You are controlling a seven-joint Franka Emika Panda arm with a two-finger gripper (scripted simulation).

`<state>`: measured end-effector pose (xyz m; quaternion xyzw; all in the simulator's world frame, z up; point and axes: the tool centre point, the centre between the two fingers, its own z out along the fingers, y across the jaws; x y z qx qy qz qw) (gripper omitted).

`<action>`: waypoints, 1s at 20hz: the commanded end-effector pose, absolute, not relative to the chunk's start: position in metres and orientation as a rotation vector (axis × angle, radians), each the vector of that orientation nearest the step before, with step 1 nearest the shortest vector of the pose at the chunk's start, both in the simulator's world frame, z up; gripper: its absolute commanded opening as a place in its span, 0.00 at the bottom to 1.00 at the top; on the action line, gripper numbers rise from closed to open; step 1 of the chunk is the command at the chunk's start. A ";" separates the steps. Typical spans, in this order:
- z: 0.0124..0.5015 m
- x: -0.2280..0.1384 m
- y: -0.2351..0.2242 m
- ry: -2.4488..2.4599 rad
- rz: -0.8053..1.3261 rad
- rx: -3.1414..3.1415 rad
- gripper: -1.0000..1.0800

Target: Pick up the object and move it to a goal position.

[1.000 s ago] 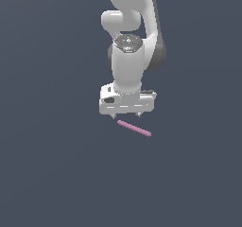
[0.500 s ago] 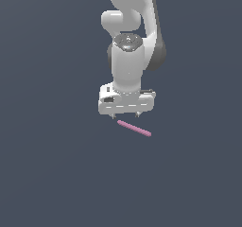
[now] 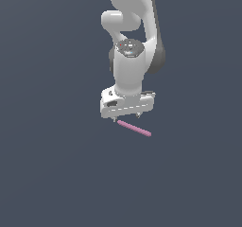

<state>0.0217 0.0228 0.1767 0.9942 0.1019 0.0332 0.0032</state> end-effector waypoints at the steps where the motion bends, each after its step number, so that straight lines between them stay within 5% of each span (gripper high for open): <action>1: 0.170 0.020 0.025 0.395 0.097 3.106 0.96; 20: 0.097 -0.001 0.052 1.264 0.023 2.859 0.96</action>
